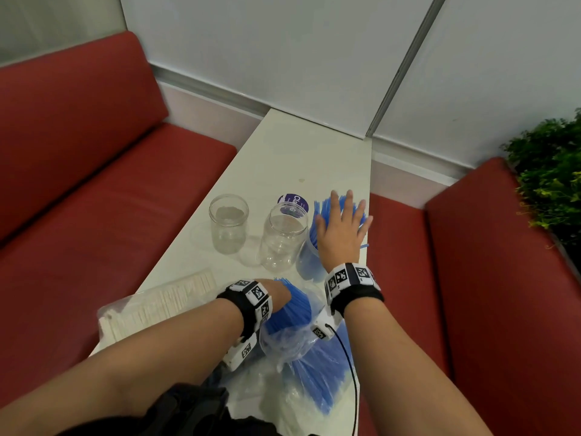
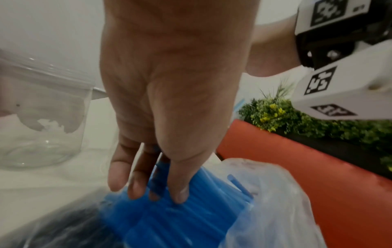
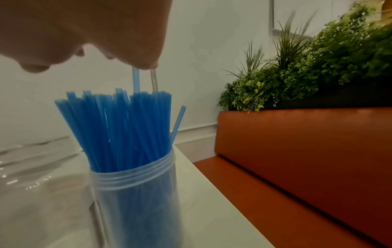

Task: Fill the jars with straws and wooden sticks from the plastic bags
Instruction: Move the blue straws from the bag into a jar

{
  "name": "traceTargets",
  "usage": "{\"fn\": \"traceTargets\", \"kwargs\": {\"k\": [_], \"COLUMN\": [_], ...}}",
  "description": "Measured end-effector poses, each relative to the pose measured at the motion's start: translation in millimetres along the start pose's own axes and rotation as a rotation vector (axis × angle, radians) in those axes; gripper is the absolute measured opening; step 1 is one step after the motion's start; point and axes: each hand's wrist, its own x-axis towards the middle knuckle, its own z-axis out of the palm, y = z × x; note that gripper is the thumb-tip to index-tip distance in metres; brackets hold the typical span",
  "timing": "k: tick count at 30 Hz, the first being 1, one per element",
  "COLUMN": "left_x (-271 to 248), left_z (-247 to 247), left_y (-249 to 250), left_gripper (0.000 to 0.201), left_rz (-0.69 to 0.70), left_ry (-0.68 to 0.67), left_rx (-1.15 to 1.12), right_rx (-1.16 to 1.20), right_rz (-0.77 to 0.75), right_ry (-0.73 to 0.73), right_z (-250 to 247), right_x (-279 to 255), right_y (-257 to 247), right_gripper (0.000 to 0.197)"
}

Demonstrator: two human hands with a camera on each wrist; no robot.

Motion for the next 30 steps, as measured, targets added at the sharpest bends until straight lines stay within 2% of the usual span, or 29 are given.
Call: {"fn": "traceTargets", "kwargs": {"k": [3, 4, 5, 8, 9, 10, 11, 12, 14, 16, 18, 20, 21, 25, 26, 30], "left_x": [-5, -7, -8, -9, -9, -10, -10, -10, -12, -13, -16, -20, -22, -30, -32, -39], "left_z": [-13, -17, -21, -29, -30, -30, -30, -31, -32, -34, -36, -38, -40, -51, -53, -58], "left_y": [-5, -7, -10, -16, -17, -18, -19, -18, -19, -19, -21, -24, -26, -39, -42, -56], "left_gripper": [0.04, 0.041, 0.043, 0.053, 0.055, 0.055, 0.055, 0.054, 0.05, 0.044, 0.039, 0.035, 0.033, 0.03, 0.035, 0.064], "left_rz": [-0.03, -0.039, -0.04, -0.048, -0.051, -0.06, -0.071, -0.082, -0.098, -0.102, -0.093, -0.077, -0.072, -0.06, -0.069, -0.192], "left_ry": [0.031, 0.038, 0.034, 0.007, 0.012, 0.026, 0.043, 0.063, 0.09, 0.085, 0.089, 0.093, 0.099, 0.11, 0.12, 0.239], "left_rx": [-0.05, -0.075, -0.098, -0.179, -0.204, -0.227, -0.247, -0.266, -0.283, -0.278, -0.273, -0.276, -0.292, -0.434, -0.479, -0.531], "right_rx": [-0.022, 0.001, 0.054, 0.262, 0.34, 0.426, 0.508, 0.554, 0.497, 0.337, 0.247, 0.21, 0.188, 0.238, 0.304, 0.58], "right_rz": [0.049, 0.058, 0.055, -0.061, -0.096, -0.115, -0.112, -0.09, -0.032, 0.005, 0.022, 0.031, 0.039, 0.057, 0.059, 0.117], "right_ry": [-0.186, -0.196, -0.133, 0.299, 0.357, 0.323, 0.205, 0.028, -0.391, -0.736, -0.86, -0.796, -0.746, -0.628, -0.612, -0.488], "right_z": [-4, -5, -7, -18, -20, -20, -19, -16, -3, 14, 30, 43, 49, 62, 63, 56], "right_x": [-1, -3, -5, -16, -22, -28, -36, -43, -56, -70, -84, -92, -95, -101, -101, -100], "right_y": [2, 4, 6, 8, 7, 6, 4, 2, 4, 10, 14, 16, 17, 21, 22, 21], "right_gripper": [0.064, 0.064, 0.062, 0.043, 0.037, 0.032, 0.028, 0.027, 0.031, 0.049, 0.076, 0.084, 0.078, 0.025, 0.018, 0.016]}}
